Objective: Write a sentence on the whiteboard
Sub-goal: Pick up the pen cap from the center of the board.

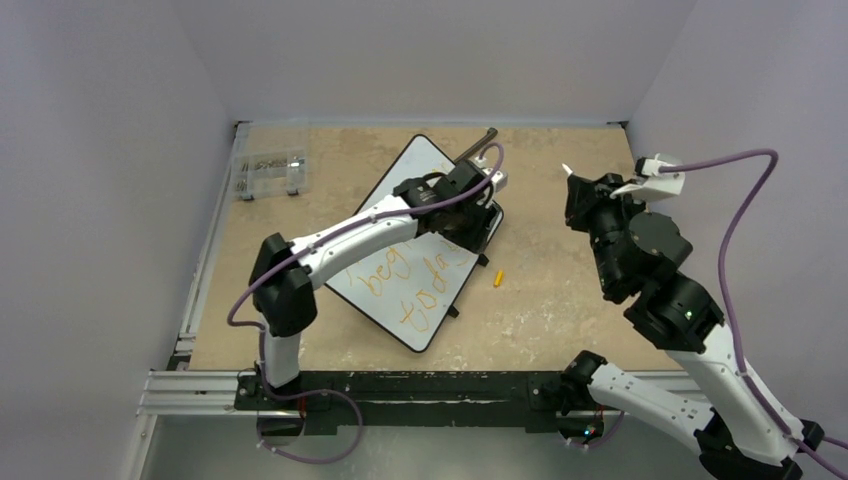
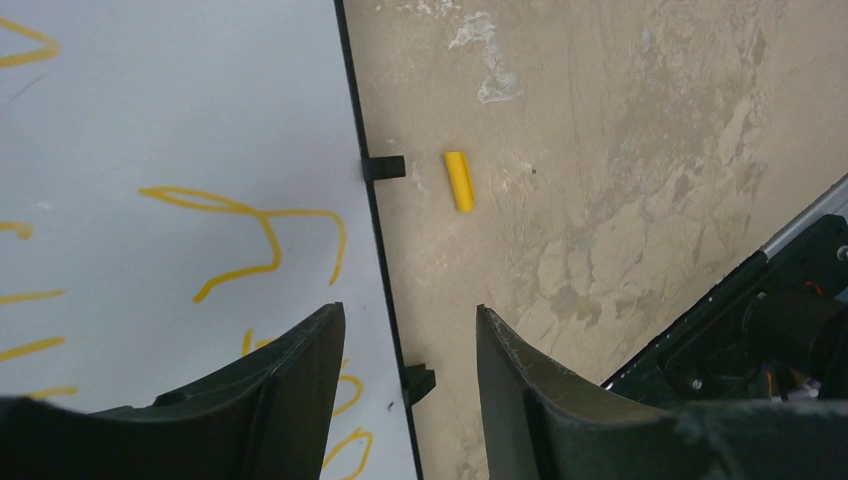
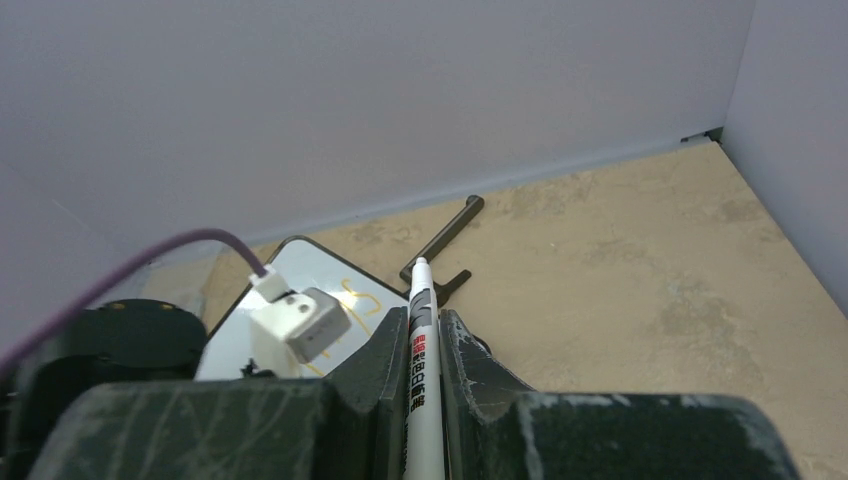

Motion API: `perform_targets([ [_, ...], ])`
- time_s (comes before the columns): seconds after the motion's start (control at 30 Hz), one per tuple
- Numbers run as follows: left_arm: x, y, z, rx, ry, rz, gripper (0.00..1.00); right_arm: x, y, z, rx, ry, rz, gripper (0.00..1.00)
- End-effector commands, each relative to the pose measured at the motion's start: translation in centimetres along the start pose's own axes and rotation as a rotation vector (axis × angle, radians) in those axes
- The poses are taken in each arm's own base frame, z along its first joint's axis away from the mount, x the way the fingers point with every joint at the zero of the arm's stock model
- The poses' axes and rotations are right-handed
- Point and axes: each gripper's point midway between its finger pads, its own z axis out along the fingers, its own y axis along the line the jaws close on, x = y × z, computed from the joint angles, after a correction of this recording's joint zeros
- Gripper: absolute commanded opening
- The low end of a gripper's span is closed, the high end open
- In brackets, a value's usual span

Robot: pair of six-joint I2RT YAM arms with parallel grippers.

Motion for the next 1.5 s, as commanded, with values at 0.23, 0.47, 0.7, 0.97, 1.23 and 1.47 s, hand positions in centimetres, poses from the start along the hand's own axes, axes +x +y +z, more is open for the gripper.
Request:
perform_targets([
  [0.23, -2.2, -3.9, 6.2, 0.013, -0.041, -0.036, 0.42, -2.4, -1.7, -1.8, 0.017, -0.04, 0.02, 0.0],
  [0.47, -0.7, -4.1, 9.0, 0.004, 0.007, -0.032, 0.38, -2.2, -1.5, -1.9, 0.003, -0.033, 0.02, 0.0],
  [0.7, 1.1, -4.8, 11.4, 0.035, 0.065, -0.029, 0.34, -1.5, -1.3, -1.6, 0.0, -0.018, 0.012, 0.0],
  [0.97, 2.7, -4.9, 13.3, 0.027, 0.104, -0.03, 0.32, -0.7, -1.1, -1.2, 0.001, -0.003, 0.0, 0.0],
  [1.23, 3.2, -4.4, 14.6, 0.015, 0.122, -0.017, 0.3, -0.4, -0.9, -1.1, -0.008, 0.007, -0.006, 0.0],
  [1.47, 3.6, -3.0, 15.3, -0.007, 0.135, -0.033, 0.28, 0.1, -0.6, -1.0, -0.02, 0.021, -0.01, 0.0],
])
